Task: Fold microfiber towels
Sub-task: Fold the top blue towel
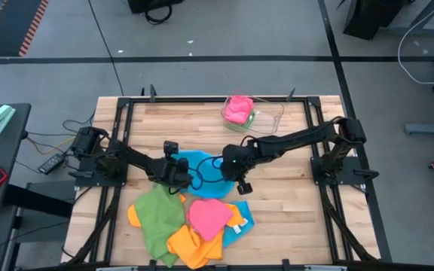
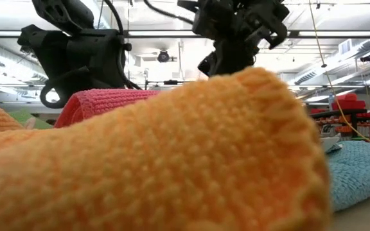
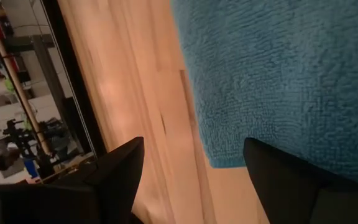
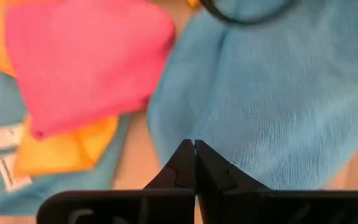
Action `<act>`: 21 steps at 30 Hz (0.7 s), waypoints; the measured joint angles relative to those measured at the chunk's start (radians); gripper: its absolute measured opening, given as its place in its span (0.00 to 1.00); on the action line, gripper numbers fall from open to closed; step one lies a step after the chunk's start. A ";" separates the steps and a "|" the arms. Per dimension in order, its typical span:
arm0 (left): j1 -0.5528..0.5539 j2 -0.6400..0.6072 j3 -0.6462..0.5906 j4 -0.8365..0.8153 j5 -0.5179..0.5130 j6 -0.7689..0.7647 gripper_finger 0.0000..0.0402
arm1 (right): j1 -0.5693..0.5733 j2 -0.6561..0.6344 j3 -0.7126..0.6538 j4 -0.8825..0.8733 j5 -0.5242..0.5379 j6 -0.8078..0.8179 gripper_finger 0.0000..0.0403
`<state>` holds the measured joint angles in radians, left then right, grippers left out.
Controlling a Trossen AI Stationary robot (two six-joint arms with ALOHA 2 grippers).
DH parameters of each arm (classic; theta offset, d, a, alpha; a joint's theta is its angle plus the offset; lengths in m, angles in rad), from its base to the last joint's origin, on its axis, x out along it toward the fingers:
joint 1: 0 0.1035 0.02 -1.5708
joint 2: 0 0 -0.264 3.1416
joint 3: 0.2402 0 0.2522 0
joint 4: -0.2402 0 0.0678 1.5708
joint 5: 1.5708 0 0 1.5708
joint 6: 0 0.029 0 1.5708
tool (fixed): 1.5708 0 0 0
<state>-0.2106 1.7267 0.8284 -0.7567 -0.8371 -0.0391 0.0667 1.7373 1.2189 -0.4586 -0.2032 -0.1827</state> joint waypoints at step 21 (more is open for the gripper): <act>0.104 -0.094 -0.005 0.222 0.242 -0.060 0.71 | 0.080 0.032 -0.205 0.213 -0.017 0.111 0.19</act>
<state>-0.1065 1.6323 0.8230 -0.5344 -0.5949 -0.0988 0.1467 1.7693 1.0136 -0.2456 -0.2201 -0.0713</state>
